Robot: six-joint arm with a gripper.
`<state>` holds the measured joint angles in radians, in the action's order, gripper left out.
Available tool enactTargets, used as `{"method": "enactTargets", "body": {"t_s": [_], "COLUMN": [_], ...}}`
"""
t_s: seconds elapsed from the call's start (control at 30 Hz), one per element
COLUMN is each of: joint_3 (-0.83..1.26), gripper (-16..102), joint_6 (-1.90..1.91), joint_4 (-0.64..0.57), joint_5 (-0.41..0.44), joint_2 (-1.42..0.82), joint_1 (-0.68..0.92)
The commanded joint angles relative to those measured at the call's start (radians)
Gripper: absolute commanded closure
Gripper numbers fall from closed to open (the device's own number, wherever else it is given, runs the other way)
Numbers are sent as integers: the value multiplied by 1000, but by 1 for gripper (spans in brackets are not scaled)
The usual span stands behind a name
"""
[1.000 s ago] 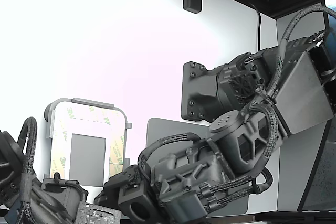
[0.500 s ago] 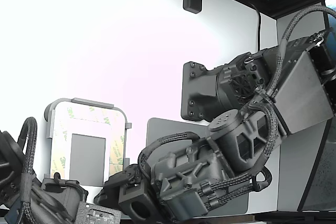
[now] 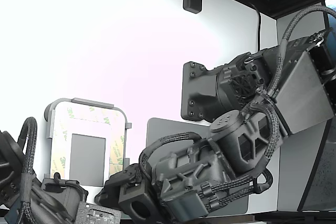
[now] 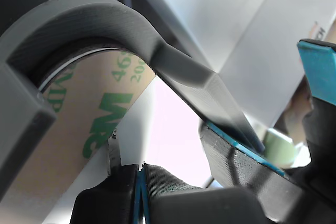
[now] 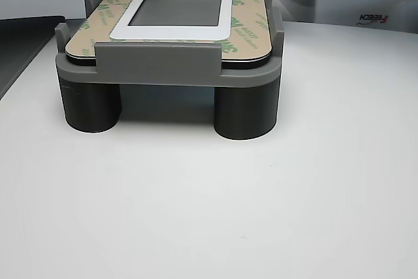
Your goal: Peel off protective film from adhesive tape.
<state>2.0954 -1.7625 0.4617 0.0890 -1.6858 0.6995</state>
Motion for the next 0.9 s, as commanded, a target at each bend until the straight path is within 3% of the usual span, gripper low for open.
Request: {"method": "enactTargets", "body": {"t_s": [0.0, 0.87], "joint_3": [-28, -69], "gripper": [97, 97], "joint_6": [3, 29], "joint_4": [6, 54], "joint_5": [0, 6], "joint_2": [-26, -26], "joint_1": [-2, 14]}}
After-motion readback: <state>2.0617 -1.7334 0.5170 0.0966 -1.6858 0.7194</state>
